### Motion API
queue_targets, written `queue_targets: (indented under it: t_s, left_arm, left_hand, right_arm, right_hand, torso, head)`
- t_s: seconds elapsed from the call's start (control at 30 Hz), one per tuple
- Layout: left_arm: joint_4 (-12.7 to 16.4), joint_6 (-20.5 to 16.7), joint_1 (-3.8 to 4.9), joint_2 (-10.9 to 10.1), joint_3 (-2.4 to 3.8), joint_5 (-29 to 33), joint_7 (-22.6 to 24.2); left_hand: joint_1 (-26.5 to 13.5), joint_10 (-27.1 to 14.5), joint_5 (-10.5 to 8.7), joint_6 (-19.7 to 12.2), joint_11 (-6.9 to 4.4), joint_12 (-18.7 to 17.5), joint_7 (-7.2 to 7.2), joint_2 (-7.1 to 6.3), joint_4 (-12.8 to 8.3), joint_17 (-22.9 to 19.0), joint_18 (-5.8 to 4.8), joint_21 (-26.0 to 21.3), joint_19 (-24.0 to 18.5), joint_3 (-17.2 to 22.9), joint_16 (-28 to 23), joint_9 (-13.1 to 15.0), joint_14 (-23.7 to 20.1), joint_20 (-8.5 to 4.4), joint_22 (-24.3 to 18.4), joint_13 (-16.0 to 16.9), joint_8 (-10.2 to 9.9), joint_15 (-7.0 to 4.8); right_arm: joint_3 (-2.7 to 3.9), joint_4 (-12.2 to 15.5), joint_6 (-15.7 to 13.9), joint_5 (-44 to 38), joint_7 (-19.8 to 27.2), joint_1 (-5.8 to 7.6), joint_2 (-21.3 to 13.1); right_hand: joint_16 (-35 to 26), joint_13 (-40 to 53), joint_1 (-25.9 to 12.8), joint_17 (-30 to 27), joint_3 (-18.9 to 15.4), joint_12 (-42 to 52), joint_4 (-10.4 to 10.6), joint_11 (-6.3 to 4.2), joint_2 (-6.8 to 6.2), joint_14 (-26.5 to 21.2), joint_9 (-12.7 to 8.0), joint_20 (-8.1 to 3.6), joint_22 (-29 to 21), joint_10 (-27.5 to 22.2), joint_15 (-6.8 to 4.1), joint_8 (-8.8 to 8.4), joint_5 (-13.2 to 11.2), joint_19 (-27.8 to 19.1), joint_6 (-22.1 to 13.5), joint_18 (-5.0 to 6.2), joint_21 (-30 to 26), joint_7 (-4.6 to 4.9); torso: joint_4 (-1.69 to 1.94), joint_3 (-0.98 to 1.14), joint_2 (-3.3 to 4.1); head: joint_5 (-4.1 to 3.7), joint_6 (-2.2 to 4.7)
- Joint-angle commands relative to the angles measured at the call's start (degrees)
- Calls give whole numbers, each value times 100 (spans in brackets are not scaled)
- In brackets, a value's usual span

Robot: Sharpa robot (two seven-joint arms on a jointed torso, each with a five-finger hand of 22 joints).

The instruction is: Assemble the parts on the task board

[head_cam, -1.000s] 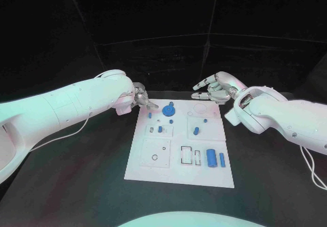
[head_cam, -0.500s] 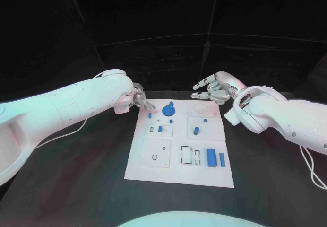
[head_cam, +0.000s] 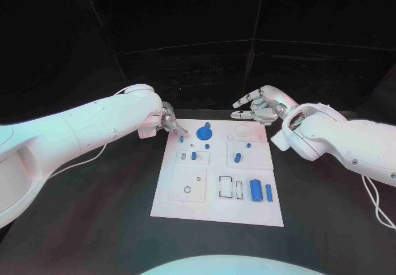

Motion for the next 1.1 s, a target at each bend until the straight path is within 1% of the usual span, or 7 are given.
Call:
queue_targets:
  t_s: [0.03,0.13,0.4,0.53,0.63,1.1]
  left_arm:
    - [-22,146,-1,27,3,-50,-28]
    - [-41,169,-13,48,3,-50,-20]
    - [-71,153,-44,92,-1,-49,15]
    - [-71,59,-50,109,-2,-49,27]
    - [-75,38,-53,121,-3,-49,21]
    - [-109,174,-62,156,-15,-48,1]
  left_hand:
    - [27,19,0,42,-17,27,-1,39,3,1509,-26,38,106,-35,18,-9,595,32,245,8,-14,22]
    - [45,22,0,47,-19,33,-3,49,-1,1509,-27,42,108,-40,18,-13,595,32,251,13,-12,21]
    - [79,29,0,60,-22,44,-6,68,-8,1509,-28,44,109,-50,18,-19,595,30,256,21,-8,19]
    - [126,41,1,73,-25,63,-10,106,-14,1509,-29,49,112,-54,18,-29,595,28,263,37,-4,16]
    - [161,49,1,88,-29,74,-14,135,-18,1509,-31,54,115,-56,18,-34,595,25,272,44,3,13]
    - [358,38,2,116,-38,62,-23,236,-71,1509,-30,50,113,-43,18,-62,595,16,275,13,16,5]
  right_arm:
    - [4,4,-7,15,59,10,9]
    - [4,3,-6,15,59,10,13]
    - [4,0,-5,15,62,10,20]
    - [4,-4,-5,15,65,10,27]
    - [4,-7,-4,15,65,10,31]
    - [4,-11,0,15,63,10,33]
  right_hand:
    - [-22,273,-20,746,-39,-22,-1,-7,56,420,-7,13,-5,-13,-52,36,25,-30,-41,58,-22,8]
    - [-22,273,-20,746,-39,-22,-1,-7,56,420,-7,13,-5,-13,-52,36,25,-30,-41,58,-22,8]
    - [-22,273,-20,746,-39,-22,-1,-7,56,420,-7,13,-5,-13,-52,36,25,-30,-41,58,-22,8]
    - [-22,273,-20,746,-39,-22,-1,-7,56,420,-7,13,-5,-13,-52,36,25,-30,-41,58,-22,8]
    - [-22,273,-20,746,-39,-22,-1,-7,56,420,-7,13,-5,-13,-52,36,25,-30,-41,58,-22,8]
    - [-29,267,-12,733,-44,-27,5,-7,71,417,-7,12,-20,-18,-52,39,26,-35,-44,60,-30,8]
  torso:
    - [5,4,-1]
    - [4,0,0]
    - [5,1,-2]
    - [6,3,-7]
    - [6,2,-4]
    - [4,0,-2]
  head:
    - [-4,-8]
    - [-7,-6]
    - [-13,-15]
    - [-36,-16]
    - [-26,-16]
    - [-28,-26]
